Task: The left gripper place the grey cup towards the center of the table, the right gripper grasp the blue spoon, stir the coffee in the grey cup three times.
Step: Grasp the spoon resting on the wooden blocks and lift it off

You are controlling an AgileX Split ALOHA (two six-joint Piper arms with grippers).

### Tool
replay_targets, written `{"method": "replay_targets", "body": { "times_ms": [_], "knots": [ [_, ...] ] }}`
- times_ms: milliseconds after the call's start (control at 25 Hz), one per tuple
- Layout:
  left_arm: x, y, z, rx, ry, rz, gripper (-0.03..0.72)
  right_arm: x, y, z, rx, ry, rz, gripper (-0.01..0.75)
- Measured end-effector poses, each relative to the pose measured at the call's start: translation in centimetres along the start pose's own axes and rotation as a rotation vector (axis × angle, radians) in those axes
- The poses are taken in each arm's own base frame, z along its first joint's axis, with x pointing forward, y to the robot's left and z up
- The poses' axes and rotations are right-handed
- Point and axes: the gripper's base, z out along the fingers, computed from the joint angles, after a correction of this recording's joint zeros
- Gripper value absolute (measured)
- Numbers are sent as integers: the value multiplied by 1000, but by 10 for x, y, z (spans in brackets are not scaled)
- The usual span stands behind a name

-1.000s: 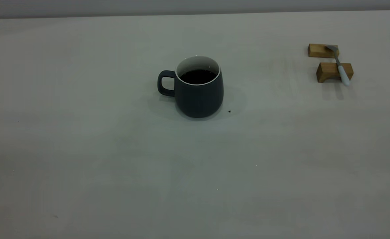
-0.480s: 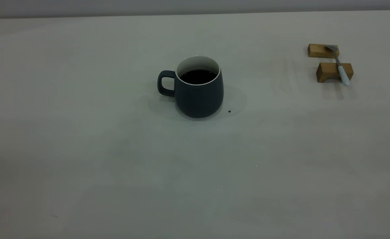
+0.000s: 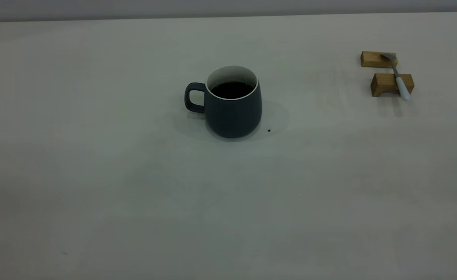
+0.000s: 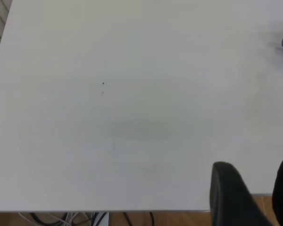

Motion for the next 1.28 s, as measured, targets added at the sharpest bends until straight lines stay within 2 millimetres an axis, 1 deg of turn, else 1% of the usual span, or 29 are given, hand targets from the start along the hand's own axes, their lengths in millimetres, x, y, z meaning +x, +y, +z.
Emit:
{"method": "replay_targets", "body": {
  "times_ms": [920,1040,1160,1240,1280],
  "knots": [
    [0,0,0,0,0,0,297,0,0,0,0,0,1,357],
    [0,0,0,0,0,0,297,0,0,-1,-2,11,29,357],
    [0,0,0,0,0,0,297,-10,-1,-1,-8,69,56,383],
    [0,0,0,0,0,0,297,-22,-3,5,-10,117,82,428],
    [0,0,0,0,0,0,297,-30,-4,11,-10,152,102,461]
  ]
}}
